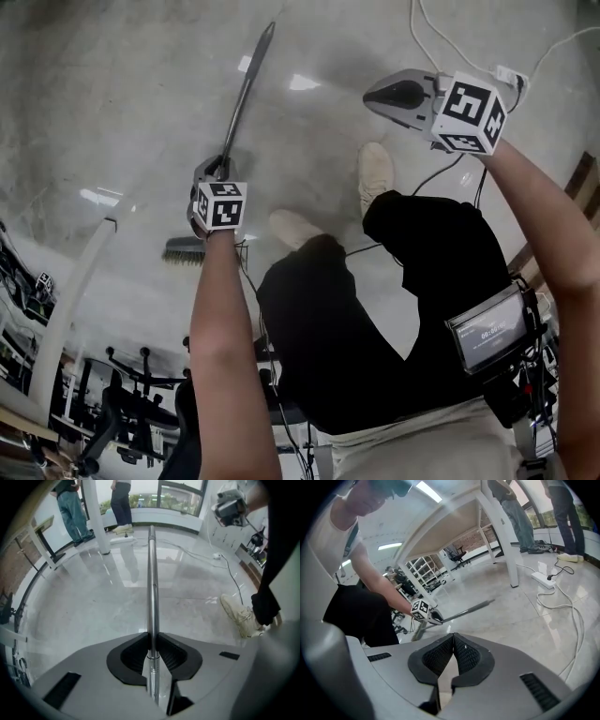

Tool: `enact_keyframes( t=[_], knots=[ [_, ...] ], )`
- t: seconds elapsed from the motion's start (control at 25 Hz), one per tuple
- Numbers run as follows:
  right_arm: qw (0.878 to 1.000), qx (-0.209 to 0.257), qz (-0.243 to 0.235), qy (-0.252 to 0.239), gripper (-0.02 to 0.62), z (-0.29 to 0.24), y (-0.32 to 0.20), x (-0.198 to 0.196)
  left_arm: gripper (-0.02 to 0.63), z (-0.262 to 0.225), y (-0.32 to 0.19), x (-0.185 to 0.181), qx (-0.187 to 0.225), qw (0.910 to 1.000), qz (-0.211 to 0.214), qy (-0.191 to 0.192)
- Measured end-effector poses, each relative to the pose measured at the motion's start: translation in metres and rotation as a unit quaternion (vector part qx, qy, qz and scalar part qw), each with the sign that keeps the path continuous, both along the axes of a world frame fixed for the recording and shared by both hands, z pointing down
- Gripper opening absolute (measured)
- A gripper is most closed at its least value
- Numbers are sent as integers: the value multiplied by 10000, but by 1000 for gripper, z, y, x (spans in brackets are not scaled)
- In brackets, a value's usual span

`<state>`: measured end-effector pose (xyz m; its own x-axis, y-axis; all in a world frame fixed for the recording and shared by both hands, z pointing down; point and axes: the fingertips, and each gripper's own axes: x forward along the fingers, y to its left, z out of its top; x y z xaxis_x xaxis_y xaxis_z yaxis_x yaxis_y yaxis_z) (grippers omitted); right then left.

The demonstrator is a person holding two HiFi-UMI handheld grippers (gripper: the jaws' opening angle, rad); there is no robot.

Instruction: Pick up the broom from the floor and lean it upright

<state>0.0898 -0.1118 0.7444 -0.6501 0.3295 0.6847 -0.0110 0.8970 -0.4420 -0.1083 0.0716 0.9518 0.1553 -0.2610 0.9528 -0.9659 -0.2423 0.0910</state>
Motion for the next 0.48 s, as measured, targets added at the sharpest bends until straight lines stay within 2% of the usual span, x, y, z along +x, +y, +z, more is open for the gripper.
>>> enact_keyframes(
  t=[0.12,0.32,0.48],
  knots=[
    [9998,-132,-42,-137,15,-3,-1,-9,72,-31,-3,-12,394,9989,-227,-60],
    [9981,-377,-323,-356,15,-7,23,-33,72,-72,20,-26,782,9950,-588,-176],
    [9941,-438,-720,-677,15,-15,46,-68,72,-105,42,-42,1199,9868,-1024,-375]
  ],
)
